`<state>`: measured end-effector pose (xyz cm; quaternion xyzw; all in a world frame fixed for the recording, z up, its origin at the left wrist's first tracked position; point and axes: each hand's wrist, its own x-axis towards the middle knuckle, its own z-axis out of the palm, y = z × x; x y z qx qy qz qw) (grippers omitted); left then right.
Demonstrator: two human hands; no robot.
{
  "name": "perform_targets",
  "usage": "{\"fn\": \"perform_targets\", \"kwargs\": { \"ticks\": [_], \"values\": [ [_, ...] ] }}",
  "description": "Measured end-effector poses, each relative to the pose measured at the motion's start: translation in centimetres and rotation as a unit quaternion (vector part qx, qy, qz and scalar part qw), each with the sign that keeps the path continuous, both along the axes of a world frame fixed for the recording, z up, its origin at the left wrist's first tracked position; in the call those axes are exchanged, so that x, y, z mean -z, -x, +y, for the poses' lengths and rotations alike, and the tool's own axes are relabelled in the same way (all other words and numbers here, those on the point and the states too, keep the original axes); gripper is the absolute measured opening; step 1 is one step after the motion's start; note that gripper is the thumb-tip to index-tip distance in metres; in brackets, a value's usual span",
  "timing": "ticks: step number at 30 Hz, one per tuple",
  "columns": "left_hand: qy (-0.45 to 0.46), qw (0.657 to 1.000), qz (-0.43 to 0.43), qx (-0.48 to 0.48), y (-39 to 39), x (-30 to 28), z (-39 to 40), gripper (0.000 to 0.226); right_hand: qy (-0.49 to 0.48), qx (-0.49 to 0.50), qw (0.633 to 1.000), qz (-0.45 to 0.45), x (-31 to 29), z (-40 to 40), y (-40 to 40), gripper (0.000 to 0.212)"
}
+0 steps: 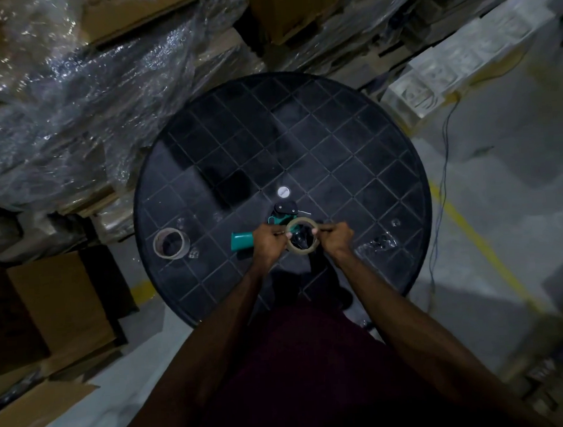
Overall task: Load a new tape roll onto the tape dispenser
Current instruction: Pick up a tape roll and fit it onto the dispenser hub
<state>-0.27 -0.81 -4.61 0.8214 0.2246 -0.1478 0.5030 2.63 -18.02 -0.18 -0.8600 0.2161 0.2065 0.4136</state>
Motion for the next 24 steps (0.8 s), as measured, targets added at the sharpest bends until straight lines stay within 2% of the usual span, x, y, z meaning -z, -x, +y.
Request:
{"fn": "perform_targets", "kwargs": {
  "ticks": [8, 14, 17, 24],
  "values": [
    [-0.004, 0.999, 0.027, -0.019, -0.2, 0.1, 0.1, 0.020, -0.025, 0.005, 1.000, -0.002, 0.5, -0.1, -0.2, 0.027],
    [-0.044, 0.999, 0.017, -0.006, -0.1, -0.3, -0.3, 0.018, -0.047, 0.011, 0.999, -0.004, 1.2, -0.3, -0.4, 0.027],
    [-0.027, 0.999, 0.033, -0.022, -0.3, -0.4, -0.2, 0.020, -0.070, 0.032, 0.997, -0.006, 1.8, -0.6, -0.3, 0.026],
    [-0.076, 0.997, 0.024, 0.006, -1.0, -1.8, -0.1, 0.022, -0.105, 0.050, 0.993, 0.036, 4.5, -0.9, -0.6, 0.023]
  ]
}}
